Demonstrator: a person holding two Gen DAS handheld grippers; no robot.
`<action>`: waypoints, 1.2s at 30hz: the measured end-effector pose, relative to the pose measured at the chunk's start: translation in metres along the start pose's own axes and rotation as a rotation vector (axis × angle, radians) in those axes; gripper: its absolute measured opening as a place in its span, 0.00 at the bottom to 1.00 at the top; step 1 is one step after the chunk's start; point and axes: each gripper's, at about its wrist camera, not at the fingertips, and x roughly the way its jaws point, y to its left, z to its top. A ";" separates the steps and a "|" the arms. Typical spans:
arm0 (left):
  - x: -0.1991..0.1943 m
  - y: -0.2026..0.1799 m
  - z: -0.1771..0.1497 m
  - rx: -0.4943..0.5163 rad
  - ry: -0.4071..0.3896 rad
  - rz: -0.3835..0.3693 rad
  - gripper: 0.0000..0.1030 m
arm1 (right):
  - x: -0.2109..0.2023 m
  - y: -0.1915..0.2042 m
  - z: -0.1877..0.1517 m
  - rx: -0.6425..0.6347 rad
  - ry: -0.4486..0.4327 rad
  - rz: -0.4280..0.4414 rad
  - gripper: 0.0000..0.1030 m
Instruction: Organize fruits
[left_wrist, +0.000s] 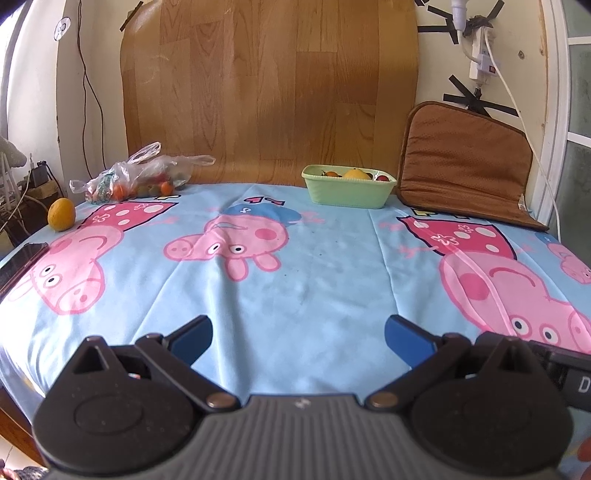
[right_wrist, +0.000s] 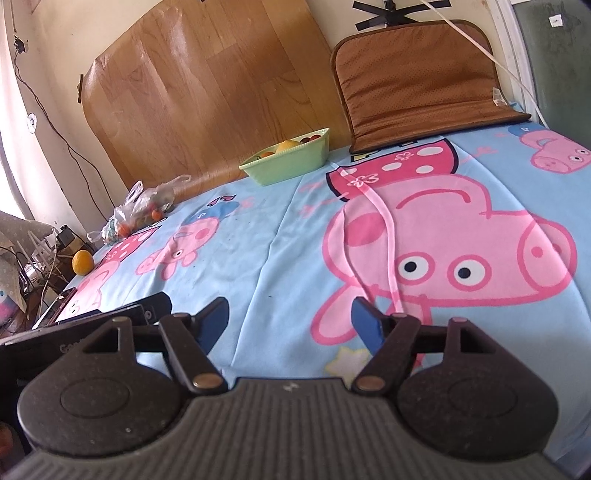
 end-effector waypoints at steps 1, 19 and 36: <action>0.000 0.000 0.000 0.004 -0.005 0.005 1.00 | 0.000 0.000 0.000 0.000 0.000 0.000 0.73; -0.005 -0.002 0.000 0.021 -0.036 0.029 1.00 | 0.001 -0.002 0.000 0.009 0.002 -0.003 0.74; -0.006 -0.002 0.000 -0.002 -0.022 0.043 1.00 | 0.002 -0.004 0.000 0.012 0.004 -0.003 0.74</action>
